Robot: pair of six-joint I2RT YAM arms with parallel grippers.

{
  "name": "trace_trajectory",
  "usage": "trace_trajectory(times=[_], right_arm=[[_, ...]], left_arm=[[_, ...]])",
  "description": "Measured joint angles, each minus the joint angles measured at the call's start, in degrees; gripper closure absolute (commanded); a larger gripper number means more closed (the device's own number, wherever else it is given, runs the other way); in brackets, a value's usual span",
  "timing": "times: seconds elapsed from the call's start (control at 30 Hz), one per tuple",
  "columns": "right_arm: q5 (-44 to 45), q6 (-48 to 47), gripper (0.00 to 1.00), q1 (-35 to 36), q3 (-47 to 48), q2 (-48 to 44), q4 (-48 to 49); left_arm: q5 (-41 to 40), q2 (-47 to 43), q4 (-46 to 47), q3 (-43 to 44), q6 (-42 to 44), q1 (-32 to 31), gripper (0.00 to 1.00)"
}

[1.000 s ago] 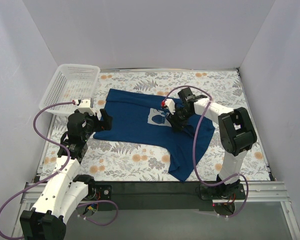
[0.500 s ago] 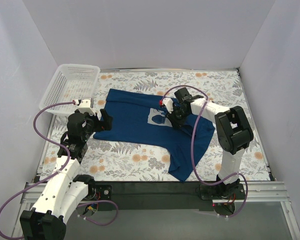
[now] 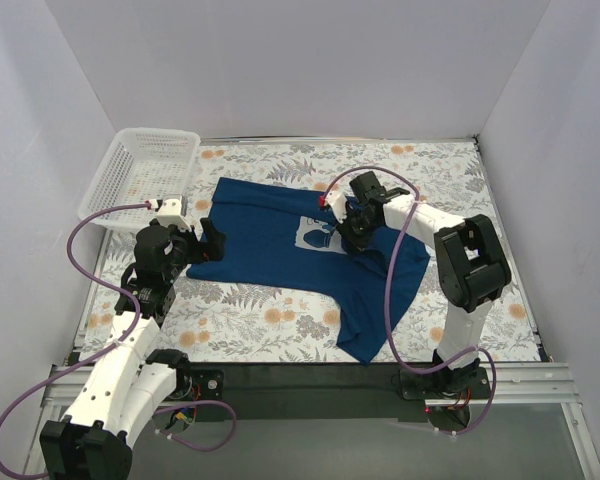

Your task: Fold and stack the t-shirts

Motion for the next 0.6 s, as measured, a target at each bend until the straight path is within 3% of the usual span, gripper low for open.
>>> trace_trajectory(times=[0.3, 0.4, 0.43, 0.53, 0.6], right_arm=[[-6.2, 1.4, 0.95, 1.6, 2.8, -2.0, -1.7], [-8.1, 1.8, 0.85, 1.7, 3.2, -1.7, -2.7], [-8.7, 1.9, 0.76, 1.7, 3.4, -1.4, -2.9], [-9.8, 2.1, 0.61, 1.7, 3.8, -0.7, -3.4], [-10.2, 1.7, 0.58, 1.7, 3.8, -0.6, -4.0]], left_arm=[[0.0, 0.0, 0.0, 0.0, 0.0, 0.0, 0.19], [0.0, 0.0, 0.0, 0.0, 0.0, 0.0, 0.19], [0.0, 0.0, 0.0, 0.0, 0.0, 0.0, 0.19], [0.0, 0.0, 0.0, 0.0, 0.0, 0.0, 0.19], [0.0, 0.0, 0.0, 0.0, 0.0, 0.0, 0.19]])
